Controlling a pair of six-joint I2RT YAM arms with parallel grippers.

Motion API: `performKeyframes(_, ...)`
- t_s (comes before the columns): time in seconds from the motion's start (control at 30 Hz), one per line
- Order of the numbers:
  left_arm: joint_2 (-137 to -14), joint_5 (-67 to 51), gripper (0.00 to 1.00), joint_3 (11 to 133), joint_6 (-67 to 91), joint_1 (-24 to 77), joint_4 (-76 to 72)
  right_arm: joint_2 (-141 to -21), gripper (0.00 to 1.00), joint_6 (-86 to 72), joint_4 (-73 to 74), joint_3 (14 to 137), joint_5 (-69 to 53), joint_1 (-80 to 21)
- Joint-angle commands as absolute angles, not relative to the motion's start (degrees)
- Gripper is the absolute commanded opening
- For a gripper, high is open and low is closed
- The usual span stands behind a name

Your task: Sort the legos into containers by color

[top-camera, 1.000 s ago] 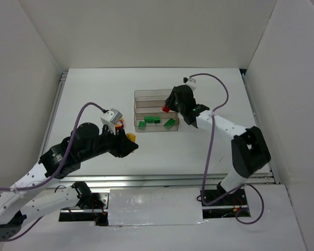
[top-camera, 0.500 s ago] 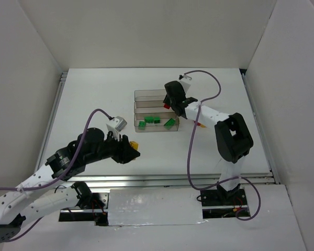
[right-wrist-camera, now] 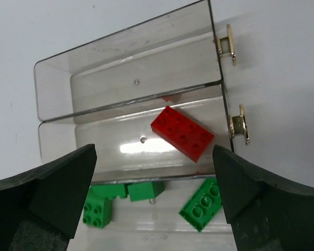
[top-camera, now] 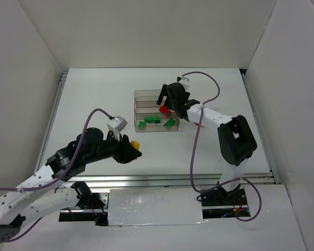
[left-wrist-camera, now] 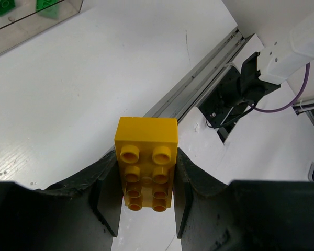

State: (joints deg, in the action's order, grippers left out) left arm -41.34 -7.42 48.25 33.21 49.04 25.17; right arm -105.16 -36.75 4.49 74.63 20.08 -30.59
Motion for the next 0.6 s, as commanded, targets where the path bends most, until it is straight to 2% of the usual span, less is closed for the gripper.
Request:
performKeyframes(0.0,-40.4,-8.7,0.00,49.0,32.8,49.0,21.6,-98.1,1.00,-35.1,-0.2,72.8,14.0,-30.9)
performKeyframes(0.1,-40.0,-11.5,0.00,48.8,32.4,49.0,19.7,-93.4,1.00,-29.6,-5.0,70.6,-4.3,-30.1)
performKeyframes(0.13,-39.7,-12.9,0.00,48.5,32.3,49.0,18.7,-90.1,1.00,-27.9,-6.8,68.0,-18.7,-29.9)
performKeyframes(0.27,-35.9,-24.5,0.00,46.0,31.5,48.9,10.2,-80.9,1.00,-30.3,-20.4,58.1,-47.9,-30.1)
performKeyframes(0.3,-35.2,-28.1,0.00,45.1,31.6,48.9,8.5,-78.9,1.00,-36.8,-29.5,55.2,-50.4,-30.4)
performKeyframes(0.37,-33.6,-30.5,0.00,44.9,31.8,49.0,5.9,-72.2,0.99,-43.7,-36.0,47.5,-50.5,-32.5)
performKeyframes(0.57,-34.5,-35.7,0.00,45.0,31.6,48.9,2.7,-57.2,1.00,-46.0,-40.5,38.7,-46.3,-40.4)
